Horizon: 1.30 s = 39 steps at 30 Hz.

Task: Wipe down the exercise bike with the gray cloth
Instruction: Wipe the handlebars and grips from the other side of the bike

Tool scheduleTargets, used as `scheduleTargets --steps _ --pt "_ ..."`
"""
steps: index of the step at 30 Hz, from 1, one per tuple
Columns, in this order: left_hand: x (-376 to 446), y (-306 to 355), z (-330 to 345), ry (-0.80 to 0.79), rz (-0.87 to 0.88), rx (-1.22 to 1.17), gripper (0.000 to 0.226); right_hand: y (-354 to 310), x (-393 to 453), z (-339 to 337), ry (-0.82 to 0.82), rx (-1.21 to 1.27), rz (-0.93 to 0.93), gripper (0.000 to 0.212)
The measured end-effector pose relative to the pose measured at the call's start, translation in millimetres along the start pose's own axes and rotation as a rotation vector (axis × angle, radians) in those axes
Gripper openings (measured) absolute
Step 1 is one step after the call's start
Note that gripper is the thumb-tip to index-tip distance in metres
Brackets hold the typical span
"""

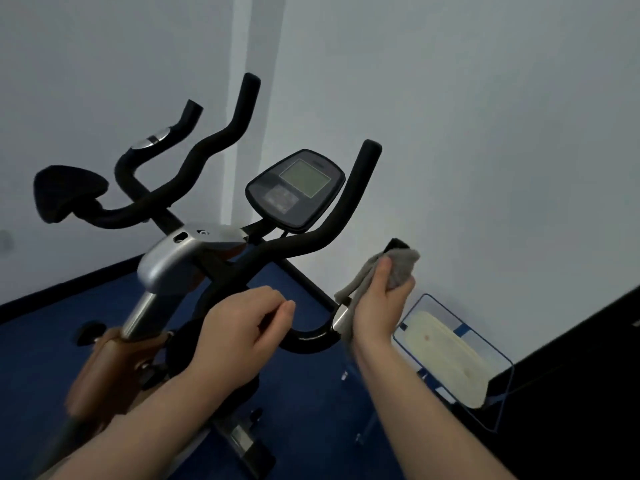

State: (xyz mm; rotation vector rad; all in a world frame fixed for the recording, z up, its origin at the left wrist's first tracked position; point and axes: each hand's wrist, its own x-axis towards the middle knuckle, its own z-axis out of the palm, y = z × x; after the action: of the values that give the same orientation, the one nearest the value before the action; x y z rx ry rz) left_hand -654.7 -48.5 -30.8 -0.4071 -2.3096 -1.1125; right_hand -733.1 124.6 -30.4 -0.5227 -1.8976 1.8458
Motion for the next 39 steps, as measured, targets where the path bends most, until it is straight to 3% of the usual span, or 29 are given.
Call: scheduleTargets --steps 4,9,12,18,23,27,32,35,39 --pt "-1 1 3 0.044 -0.022 0.009 0.048 39 -54 2 -0.028 0.119 0.089 0.023" --pt "-2 2 4 0.082 -0.048 0.036 0.047 -10 21 1 -0.048 0.201 0.154 0.038" --pt "-2 0 6 0.104 -0.060 0.061 0.047 -28 42 2 0.006 0.172 0.084 0.035" --pt "-3 -2 9 0.141 -0.081 0.096 0.041 31 -37 3 -0.049 0.174 0.119 0.044" --pt "-3 2 8 0.160 -0.092 0.088 0.038 -3 12 -4 -0.127 0.086 -0.090 0.033" --pt "-3 4 9 0.174 -0.104 0.080 0.036 -27 47 -9 -0.169 -0.063 -0.305 0.039" --pt "-5 2 8 0.185 -0.111 0.110 0.035 19 -6 -5 -0.173 0.060 -0.217 0.052" --pt "-5 3 7 0.178 -0.109 0.100 0.036 9 10 3 -0.154 0.096 -0.111 0.045" --pt "-5 1 7 0.164 -0.100 0.111 0.039 -10 36 1 -0.133 -0.047 -0.231 0.042"
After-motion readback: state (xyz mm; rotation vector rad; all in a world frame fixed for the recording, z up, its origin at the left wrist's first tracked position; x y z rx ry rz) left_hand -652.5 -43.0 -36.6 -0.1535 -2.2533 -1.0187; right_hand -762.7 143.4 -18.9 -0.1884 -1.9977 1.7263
